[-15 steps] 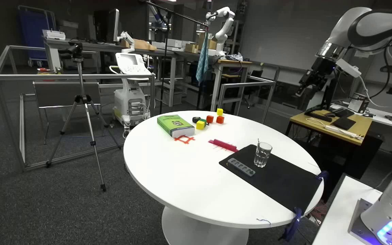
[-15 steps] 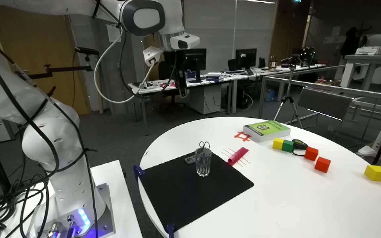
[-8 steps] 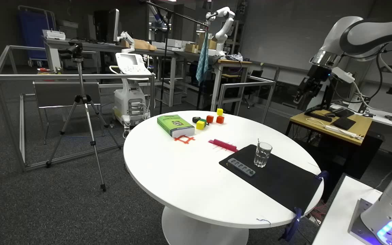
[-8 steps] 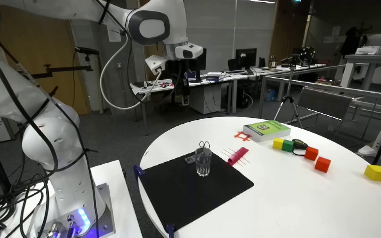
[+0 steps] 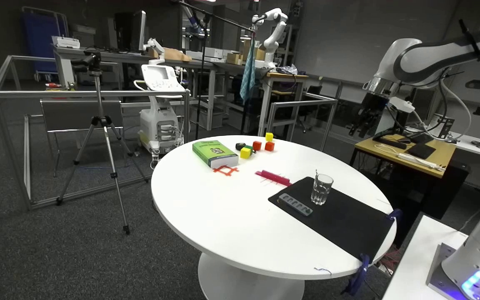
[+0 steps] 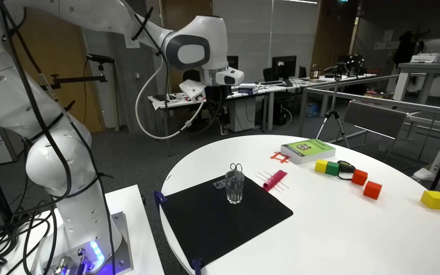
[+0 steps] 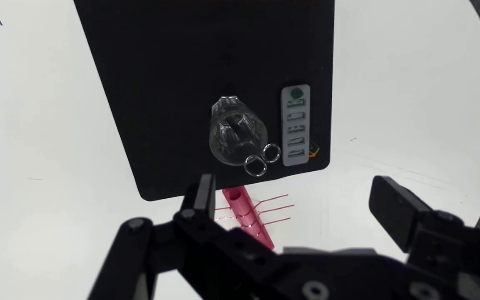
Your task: Remove the scissors from the cup, then move the cup to the right
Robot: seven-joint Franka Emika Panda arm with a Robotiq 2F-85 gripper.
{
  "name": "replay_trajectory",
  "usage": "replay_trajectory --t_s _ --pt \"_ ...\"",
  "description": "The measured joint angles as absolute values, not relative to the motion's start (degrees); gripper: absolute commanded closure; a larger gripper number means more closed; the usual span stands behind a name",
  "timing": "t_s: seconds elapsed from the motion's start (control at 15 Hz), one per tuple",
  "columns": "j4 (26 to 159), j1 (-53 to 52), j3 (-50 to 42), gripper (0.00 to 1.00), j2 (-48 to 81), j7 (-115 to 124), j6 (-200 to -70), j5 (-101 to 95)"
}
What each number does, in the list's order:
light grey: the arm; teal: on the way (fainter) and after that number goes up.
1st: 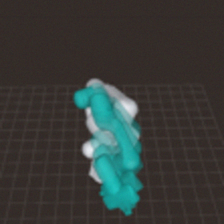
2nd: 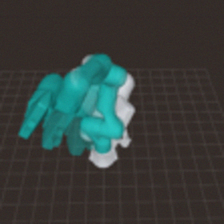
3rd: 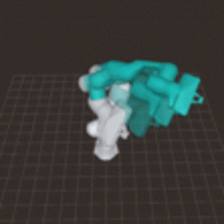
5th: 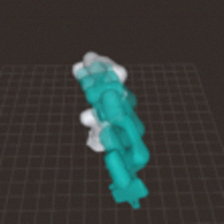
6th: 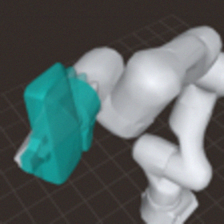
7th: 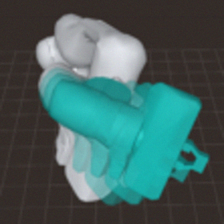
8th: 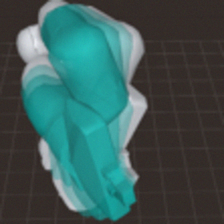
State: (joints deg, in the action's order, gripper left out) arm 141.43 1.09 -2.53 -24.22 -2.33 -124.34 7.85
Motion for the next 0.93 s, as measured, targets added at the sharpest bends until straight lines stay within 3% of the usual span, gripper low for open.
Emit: replay_trajectory --t_s 0.93 --pt "140.0 0.9 -2.0 0.0 -16.1 1.7 -129.9 7.6"
